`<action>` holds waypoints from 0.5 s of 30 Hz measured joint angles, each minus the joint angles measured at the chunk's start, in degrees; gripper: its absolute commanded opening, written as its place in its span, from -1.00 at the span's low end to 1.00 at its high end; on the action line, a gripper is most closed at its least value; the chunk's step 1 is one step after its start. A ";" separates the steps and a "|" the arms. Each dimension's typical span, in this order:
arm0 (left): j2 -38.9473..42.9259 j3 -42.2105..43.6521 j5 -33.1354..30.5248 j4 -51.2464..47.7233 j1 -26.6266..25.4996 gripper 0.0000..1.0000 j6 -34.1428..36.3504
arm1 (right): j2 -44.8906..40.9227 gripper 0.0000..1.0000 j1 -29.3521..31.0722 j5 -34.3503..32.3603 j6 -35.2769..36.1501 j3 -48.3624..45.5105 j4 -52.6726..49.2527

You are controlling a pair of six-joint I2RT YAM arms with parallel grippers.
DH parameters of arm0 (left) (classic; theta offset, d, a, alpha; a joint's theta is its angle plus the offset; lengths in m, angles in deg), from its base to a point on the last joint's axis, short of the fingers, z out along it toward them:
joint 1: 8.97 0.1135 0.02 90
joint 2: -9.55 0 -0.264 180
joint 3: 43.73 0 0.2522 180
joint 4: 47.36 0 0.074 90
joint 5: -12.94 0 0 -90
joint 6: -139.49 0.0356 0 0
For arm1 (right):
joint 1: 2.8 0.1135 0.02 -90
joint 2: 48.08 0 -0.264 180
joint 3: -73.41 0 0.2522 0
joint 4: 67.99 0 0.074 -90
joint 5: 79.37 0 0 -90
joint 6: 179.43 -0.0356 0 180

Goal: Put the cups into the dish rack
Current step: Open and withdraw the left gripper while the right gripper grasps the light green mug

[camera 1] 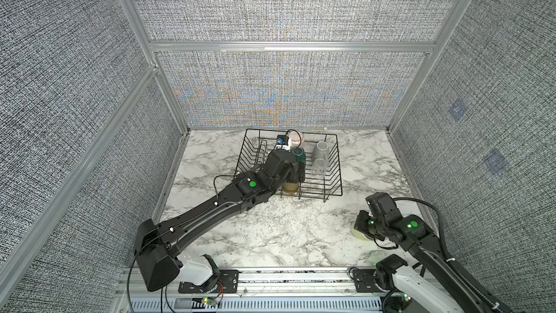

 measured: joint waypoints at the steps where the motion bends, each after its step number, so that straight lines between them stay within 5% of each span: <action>1: 0.85 1.01 0.35 0.00 0.02 0.69 -0.52 | 0.50 -1.00 1.62 0.11 0.57 0.79 0.48; 15: 23.43 22.40 2.84 -1.81 1.16 0.78 -8.85 | 17.46 -1.00 31.30 -3.10 10.75 15.45 4.15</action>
